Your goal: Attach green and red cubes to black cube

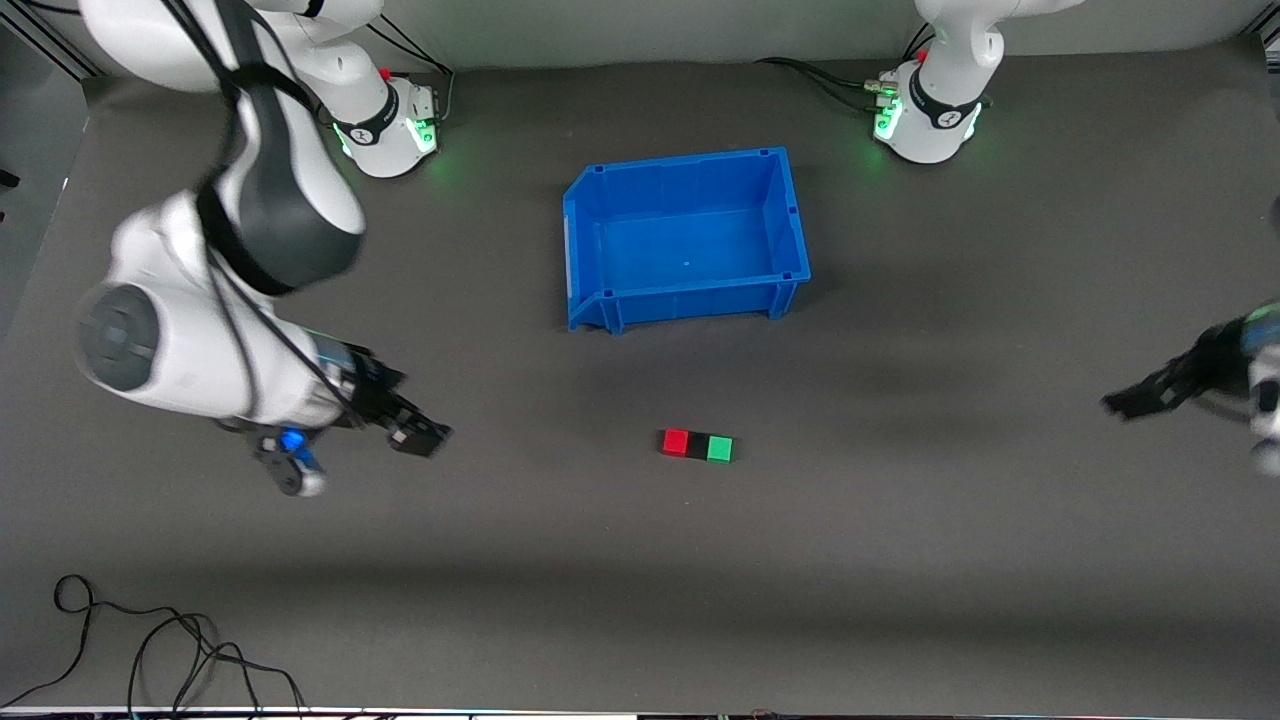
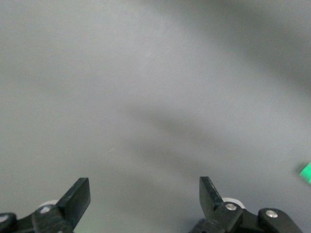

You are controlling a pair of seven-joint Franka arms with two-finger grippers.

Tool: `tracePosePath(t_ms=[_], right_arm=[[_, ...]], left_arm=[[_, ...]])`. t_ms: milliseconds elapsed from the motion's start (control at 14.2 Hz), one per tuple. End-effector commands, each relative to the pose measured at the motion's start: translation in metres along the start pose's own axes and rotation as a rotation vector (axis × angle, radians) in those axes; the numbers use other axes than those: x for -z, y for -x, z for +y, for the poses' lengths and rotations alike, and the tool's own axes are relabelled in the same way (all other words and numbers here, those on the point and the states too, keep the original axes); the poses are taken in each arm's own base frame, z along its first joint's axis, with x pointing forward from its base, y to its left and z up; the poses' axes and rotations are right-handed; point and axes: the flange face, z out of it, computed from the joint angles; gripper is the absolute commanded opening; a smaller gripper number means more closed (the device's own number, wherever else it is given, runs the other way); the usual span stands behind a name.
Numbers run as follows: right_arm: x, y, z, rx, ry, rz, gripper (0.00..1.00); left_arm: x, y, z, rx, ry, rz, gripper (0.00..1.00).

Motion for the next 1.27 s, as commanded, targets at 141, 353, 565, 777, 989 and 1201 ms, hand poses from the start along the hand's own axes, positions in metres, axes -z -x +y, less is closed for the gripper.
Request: tracePosePath(t_ms=[141, 353, 565, 777, 989, 1201], right_arm=[[0.051, 0.004, 0.061, 0.29, 0.041, 0.033, 1.0], [0.072, -0.009, 0.11, 0.407, 0.039, 0.043, 1.0], [0.089, -0.015, 0.138, 0.54, 0.071, 0.086, 1.0], [0.102, -0.026, 0.155, 0.628, 0.089, 0.12, 1.0], [0.112, -0.046, 0.182, 0.649, 0.087, 0.135, 1.0], [0.123, -0.054, 0.2, 0.646, 0.07, 0.146, 1.0]], left_arm=[[0.048, 0.032, 0.021, -0.098, -0.01, 0.016, 1.0], [0.063, 0.031, 0.018, -0.186, -0.007, 0.041, 1.0], [0.064, 0.033, 0.018, -0.327, -0.008, 0.033, 1.0], [0.067, 0.035, 0.022, -0.34, -0.007, 0.047, 1.0], [0.07, 0.034, 0.023, -0.343, -0.016, 0.07, 1.0], [0.075, 0.031, 0.045, -0.355, 0.011, 0.145, 1.0]])
